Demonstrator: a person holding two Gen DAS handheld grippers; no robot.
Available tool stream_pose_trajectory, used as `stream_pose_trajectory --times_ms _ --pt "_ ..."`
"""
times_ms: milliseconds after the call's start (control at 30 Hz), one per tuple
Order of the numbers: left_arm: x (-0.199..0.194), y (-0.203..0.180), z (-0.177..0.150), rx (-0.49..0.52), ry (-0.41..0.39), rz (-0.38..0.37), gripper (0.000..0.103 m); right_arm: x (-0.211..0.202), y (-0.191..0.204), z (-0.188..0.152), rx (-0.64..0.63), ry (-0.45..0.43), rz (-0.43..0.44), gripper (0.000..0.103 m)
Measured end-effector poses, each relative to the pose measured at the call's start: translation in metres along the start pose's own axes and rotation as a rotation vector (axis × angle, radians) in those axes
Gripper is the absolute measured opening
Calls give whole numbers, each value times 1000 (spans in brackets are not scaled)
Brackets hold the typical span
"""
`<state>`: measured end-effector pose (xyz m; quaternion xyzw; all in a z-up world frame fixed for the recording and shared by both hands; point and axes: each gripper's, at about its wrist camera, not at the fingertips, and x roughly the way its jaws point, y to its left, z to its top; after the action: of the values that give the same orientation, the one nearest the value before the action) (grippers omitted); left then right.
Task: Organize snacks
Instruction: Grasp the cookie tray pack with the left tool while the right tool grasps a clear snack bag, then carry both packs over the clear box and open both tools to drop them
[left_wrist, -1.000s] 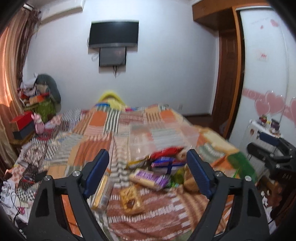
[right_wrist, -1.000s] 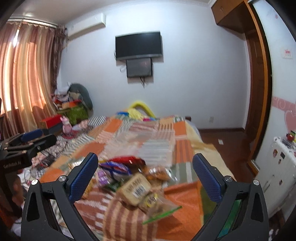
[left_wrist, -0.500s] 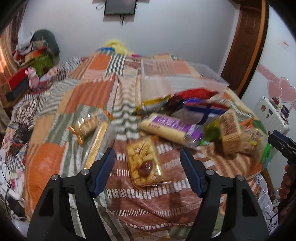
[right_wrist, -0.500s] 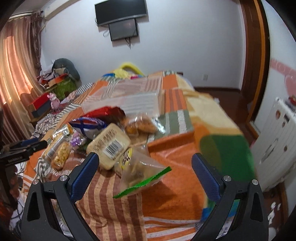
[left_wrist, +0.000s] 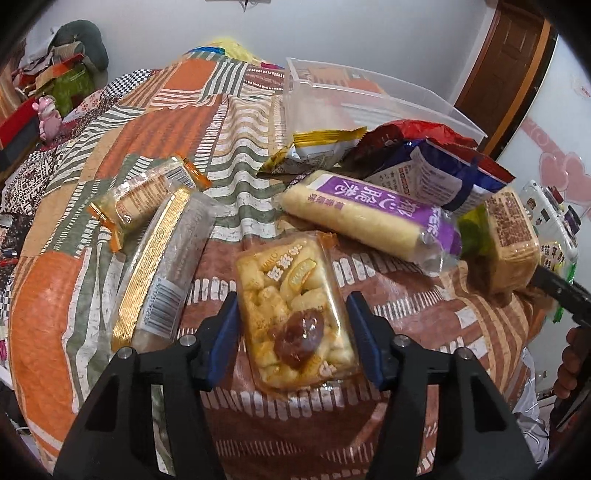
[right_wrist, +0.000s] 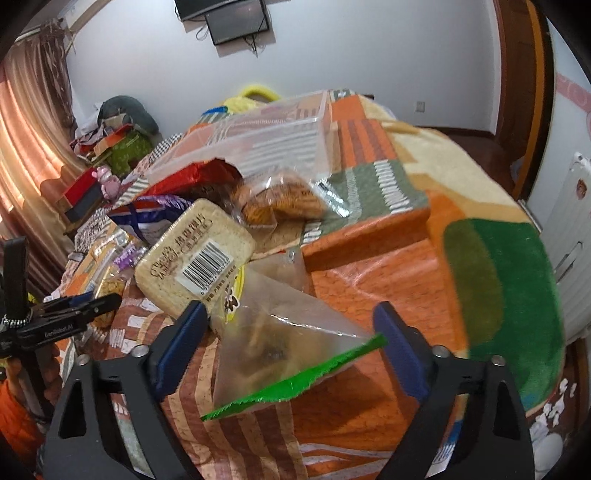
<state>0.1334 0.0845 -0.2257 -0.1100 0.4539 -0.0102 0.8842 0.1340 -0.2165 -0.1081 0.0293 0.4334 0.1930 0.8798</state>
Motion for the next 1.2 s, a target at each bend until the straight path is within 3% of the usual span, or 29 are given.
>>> stream_pose_trajectory --times_ms 100,200,300,600,900,1200 --pt "2 2 1 -15 1 -13 49 -1 -1 -1 13 0 26 72" --pt "-1 2 2 -16 -4 -7 47 -3 1 0 3 -5 45 53" --pt "-8 0 2 -8 -18 3 45 -6 6 2 -15 -15 25 48" --pt "-46 -10 21 11 -112 1 44 -25 6 18 -32 -77 -4 46" --pt "-83 -31 68 60 -262 -18 43 -40 15 57 -69 -191 11 46" --pt "-83 -57 114 120 -341 -39 43 -27 34 97 -125 -302 27 46"
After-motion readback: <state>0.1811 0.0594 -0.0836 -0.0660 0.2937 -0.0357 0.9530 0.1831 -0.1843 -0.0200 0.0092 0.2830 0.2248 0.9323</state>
